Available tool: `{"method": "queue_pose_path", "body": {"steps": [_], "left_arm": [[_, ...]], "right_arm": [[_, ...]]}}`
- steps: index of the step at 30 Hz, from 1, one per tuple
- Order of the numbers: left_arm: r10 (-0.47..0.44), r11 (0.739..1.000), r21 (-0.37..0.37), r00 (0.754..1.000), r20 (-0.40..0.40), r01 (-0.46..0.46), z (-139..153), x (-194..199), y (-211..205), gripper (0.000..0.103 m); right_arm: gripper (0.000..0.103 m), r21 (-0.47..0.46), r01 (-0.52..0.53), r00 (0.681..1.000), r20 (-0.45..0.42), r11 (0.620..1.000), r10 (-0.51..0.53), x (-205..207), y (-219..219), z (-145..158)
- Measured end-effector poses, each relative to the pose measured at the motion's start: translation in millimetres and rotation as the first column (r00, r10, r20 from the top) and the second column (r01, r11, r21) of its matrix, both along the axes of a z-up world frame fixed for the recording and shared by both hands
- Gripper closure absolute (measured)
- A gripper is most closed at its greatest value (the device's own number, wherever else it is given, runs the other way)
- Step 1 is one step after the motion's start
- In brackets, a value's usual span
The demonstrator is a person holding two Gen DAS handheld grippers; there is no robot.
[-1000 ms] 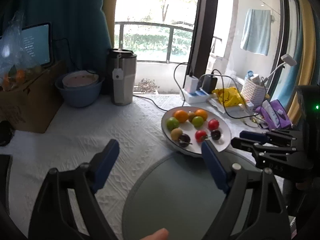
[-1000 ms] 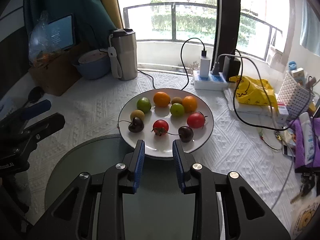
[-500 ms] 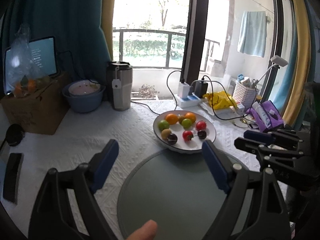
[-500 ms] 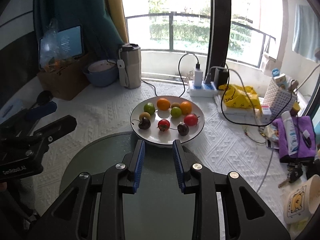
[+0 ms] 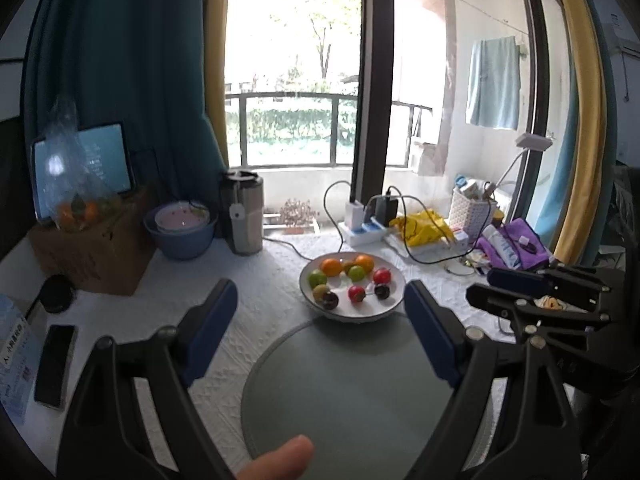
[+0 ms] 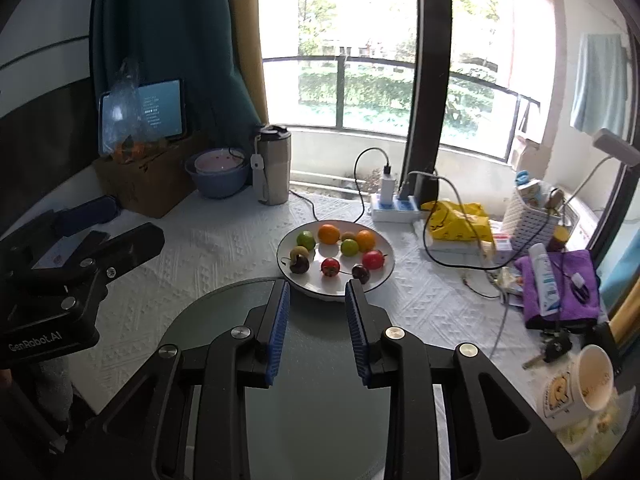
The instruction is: Organize fruits
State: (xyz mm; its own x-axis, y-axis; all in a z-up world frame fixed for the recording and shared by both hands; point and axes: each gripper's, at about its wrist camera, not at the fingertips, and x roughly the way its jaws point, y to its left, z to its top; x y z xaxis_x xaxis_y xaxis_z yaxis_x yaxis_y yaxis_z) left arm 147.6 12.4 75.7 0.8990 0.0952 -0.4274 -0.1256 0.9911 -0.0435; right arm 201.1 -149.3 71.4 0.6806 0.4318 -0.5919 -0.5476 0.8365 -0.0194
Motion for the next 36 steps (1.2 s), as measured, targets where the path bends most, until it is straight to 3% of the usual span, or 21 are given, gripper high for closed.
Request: {"method": "queue_pose_path", "body": {"steps": [8, 10, 15, 21, 36], "left_arm": [[0.016, 0.999, 0.045, 0.999, 0.048, -0.019, 20, -29, -13, 0.017], [0.028, 0.998, 0.059, 0.998, 0.057, -0.032, 24, -37, -16, 0.017], [0.053, 0.993, 0.101, 0.994, 0.098, -0.063, 35, -54, -19, 0.017], [0.071, 0.991, 0.1, 0.989, 0.132, -0.084, 40, -64, -14, 0.009], [0.072, 0.993, 0.084, 0.989, 0.131, -0.083, 39, -69, -8, 0.008]], "right_arm": [[0.071, 0.019, 0.033, 0.997, 0.063, 0.999, -0.034, -31, -14, 23], [0.065, 0.023, 0.042, 0.996, 0.076, 0.999, -0.044, -37, -17, 28], [0.035, 0.074, 0.083, 0.988, 0.125, 0.994, -0.091, -53, -34, 47], [0.033, 0.115, 0.126, 0.975, 0.167, 0.985, -0.144, -60, -48, 60], [0.033, 0.125, 0.13, 0.97, 0.189, 0.984, -0.153, -69, -47, 64]]}}
